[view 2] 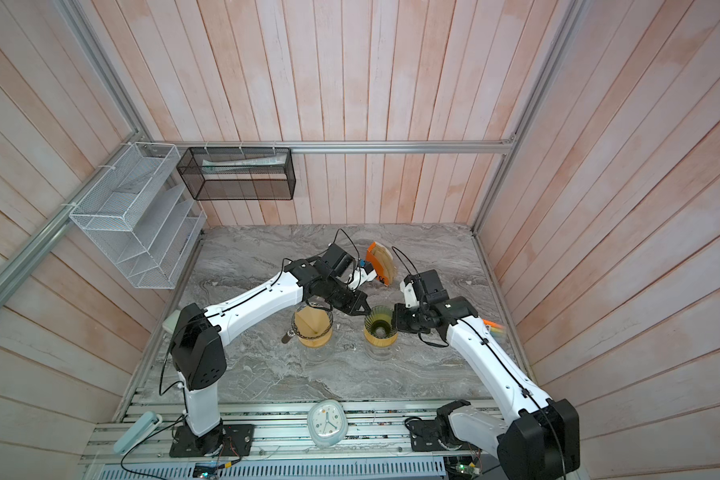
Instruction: Place the coffee filter in the dripper
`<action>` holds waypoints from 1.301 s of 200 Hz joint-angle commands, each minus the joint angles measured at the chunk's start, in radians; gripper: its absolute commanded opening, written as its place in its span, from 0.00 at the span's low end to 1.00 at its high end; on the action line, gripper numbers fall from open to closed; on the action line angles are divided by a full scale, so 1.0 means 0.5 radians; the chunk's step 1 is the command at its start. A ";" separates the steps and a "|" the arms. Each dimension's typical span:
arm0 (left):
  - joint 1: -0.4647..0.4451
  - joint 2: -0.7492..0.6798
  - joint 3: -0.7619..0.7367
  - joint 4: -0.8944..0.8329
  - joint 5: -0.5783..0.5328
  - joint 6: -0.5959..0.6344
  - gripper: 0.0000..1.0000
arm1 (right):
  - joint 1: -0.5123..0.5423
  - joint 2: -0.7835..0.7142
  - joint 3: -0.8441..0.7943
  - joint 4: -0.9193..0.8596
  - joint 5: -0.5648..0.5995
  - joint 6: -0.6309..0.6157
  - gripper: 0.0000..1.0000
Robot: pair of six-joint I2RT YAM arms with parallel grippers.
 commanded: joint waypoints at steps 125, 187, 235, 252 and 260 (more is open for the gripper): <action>-0.015 0.091 -0.144 -0.007 0.027 0.055 0.00 | 0.049 0.063 -0.174 -0.016 0.112 0.024 0.00; -0.015 0.097 -0.172 0.004 0.027 0.047 0.00 | 0.072 0.071 -0.206 0.000 0.124 0.030 0.00; -0.015 0.082 -0.162 0.002 0.005 0.039 0.00 | 0.078 0.064 -0.129 -0.016 0.113 0.030 0.00; -0.016 0.069 -0.146 0.008 -0.006 0.044 0.00 | 0.077 0.068 -0.054 -0.031 0.091 0.033 0.00; -0.016 0.061 -0.142 0.014 -0.017 0.043 0.00 | 0.078 0.065 -0.023 -0.033 0.080 0.036 0.00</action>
